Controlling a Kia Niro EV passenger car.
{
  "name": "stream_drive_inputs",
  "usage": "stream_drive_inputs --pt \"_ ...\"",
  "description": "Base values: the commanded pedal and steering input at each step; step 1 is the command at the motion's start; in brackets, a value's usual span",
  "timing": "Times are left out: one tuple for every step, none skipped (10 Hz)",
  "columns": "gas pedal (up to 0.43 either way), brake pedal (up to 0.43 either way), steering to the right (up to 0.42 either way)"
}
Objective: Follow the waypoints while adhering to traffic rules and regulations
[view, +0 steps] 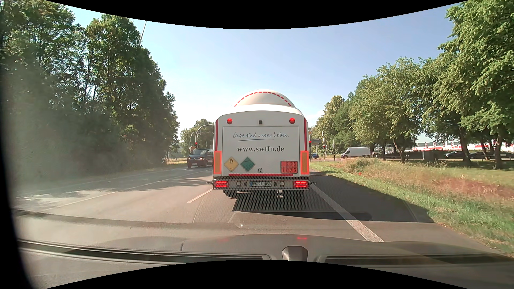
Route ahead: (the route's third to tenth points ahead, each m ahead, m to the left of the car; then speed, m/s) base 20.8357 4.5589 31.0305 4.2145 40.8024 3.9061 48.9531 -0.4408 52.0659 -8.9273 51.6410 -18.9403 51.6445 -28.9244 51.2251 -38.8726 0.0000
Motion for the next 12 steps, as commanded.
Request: stream_drive_inputs --pt "0.0 0.006 0.004" --pt "0.0 0.006 0.004" --pt "0.0 0.006 0.005" --pt "0.0 0.006 0.004" --pt "0.0 0.006 0.005" --pt "0.0 0.006 0.004" --pt "0.0 0.006 0.004" --pt "0.0 0.006 0.004" --pt "0.0 0.006 0.005" --pt "0.0 0.006 0.004" --pt "0.0 0.006 0.004" --pt "0.0 0.006 0.005"
